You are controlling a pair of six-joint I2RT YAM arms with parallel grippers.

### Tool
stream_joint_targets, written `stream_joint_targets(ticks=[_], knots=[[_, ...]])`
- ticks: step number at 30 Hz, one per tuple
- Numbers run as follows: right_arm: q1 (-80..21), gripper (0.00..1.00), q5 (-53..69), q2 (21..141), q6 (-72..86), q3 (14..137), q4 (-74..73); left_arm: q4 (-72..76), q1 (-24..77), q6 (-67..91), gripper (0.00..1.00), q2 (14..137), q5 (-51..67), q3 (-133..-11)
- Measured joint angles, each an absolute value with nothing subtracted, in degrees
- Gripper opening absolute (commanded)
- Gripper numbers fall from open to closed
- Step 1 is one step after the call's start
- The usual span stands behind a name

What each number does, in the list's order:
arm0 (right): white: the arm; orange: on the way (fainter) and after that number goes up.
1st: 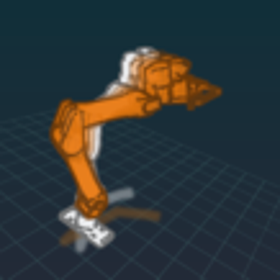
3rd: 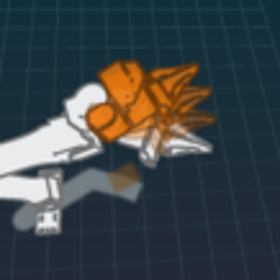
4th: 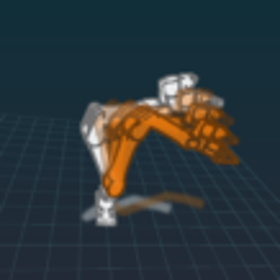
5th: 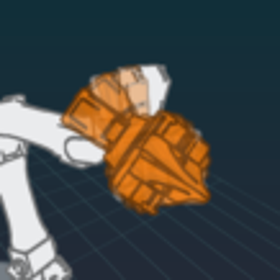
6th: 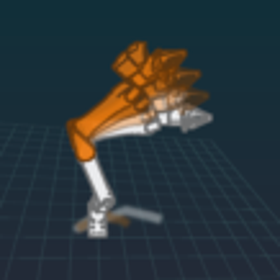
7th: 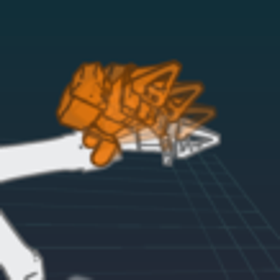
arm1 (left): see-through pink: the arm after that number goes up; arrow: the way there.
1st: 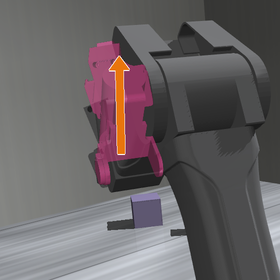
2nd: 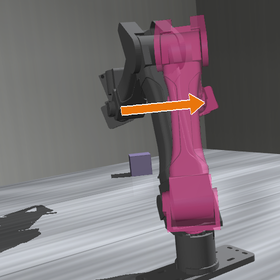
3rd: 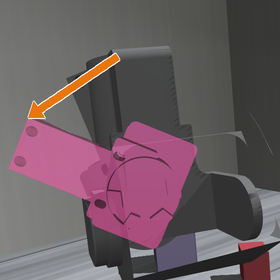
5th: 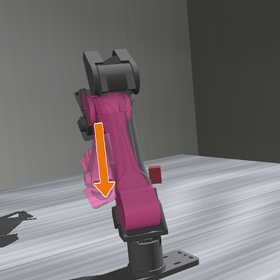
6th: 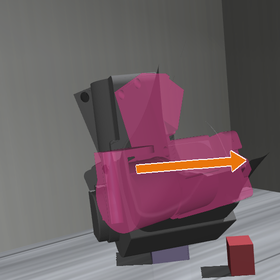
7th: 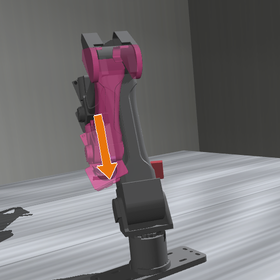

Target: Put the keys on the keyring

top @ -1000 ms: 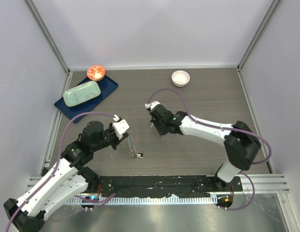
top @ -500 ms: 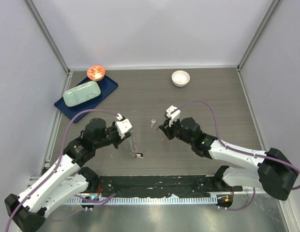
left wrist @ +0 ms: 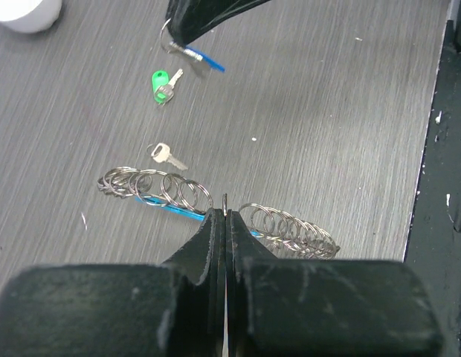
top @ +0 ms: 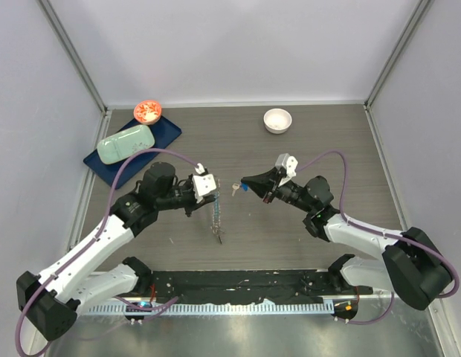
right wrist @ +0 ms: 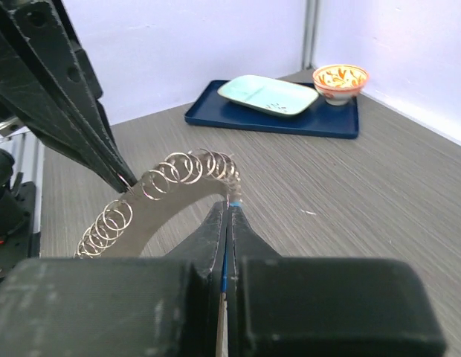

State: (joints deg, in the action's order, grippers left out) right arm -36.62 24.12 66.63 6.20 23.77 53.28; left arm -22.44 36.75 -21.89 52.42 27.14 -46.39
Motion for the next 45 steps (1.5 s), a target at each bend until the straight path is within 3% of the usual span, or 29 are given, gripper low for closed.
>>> stream_joint_targets(ticks=[12, 25, 45], knots=[[-34.30, 0.01, 39.33, 69.08, 5.13, 26.02, 55.79, -20.91, 36.75, -30.55, 0.00, 56.10, 36.34, -45.91], [-45.54, 0.01, 34.33, 66.48, -8.19, 26.55, 40.91, -22.06, 36.75, -37.06, 0.00, 52.27, 37.10, -42.26], [-48.40, 0.01, 32.60, 67.64, -14.13, 26.50, 40.58, -21.69, 36.75, -39.00, 0.00, 52.12, 39.75, -40.95]])
